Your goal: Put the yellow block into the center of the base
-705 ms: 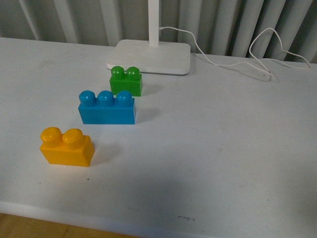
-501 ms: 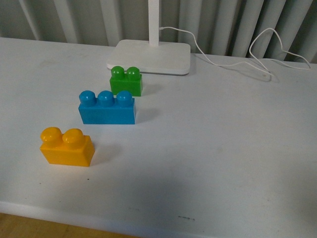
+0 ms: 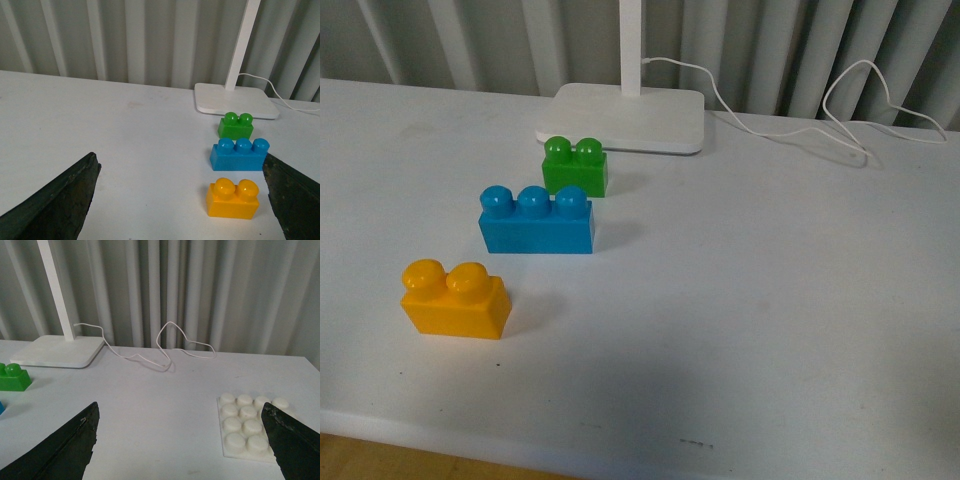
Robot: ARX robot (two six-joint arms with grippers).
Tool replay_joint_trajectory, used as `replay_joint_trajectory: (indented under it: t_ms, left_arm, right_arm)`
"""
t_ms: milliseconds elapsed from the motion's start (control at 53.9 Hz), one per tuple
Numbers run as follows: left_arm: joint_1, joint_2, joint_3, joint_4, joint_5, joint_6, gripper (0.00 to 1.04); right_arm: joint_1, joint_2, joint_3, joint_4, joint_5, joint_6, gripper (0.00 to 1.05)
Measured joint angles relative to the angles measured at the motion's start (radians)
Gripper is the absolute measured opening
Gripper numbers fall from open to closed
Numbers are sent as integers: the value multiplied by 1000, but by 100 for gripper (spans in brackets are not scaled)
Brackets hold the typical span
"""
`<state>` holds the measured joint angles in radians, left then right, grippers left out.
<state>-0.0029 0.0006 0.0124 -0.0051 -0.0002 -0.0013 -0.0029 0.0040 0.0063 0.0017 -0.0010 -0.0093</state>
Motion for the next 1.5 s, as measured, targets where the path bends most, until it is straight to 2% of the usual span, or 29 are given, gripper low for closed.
replay_joint_trajectory:
  t_ms: [56,130,167,241,297,445,723,816,1094,1372,1502]
  left_arm:
    - [0,0,0,0,0,0,98]
    - [0,0,0,0,0,0,98]
    - [0,0,0,0,0,0,98]
    - [0,0,0,0,0,0,98]
    - [0,0,0,0,0,0,98]
    - [0,0,0,0,-1,0,98]
    - [0,0,0,0,0,0,98]
    - [0,0,0,0,0,0,98]
    - [0,0,0,0,0,0,98]
    - [0,0,0,0,0,0,98]
    - [0,0,0,0,0,0,98]
  right_arm:
    - [3,3,1,-5,12,2,95]
    - [50,94,62,-139,195,51,95]
    - [45,187,100,-166,241,72,95]
    - [5,333,159,-145,213,70,95]
    - [-51,480,231,-117,154,66,95]
    - [-147,835,444,-134,72,0,95]
    - [-200,1336,784,-272,32,-130,95]
    - [-209,1482,890,-290,63,-172,95]
    - [-260,1744,1074,-323,101,-229,95]
    - [-293,1825,1119,-346,104,-261,95]
    - [-314,1847,1143,-382,72,-262,95]
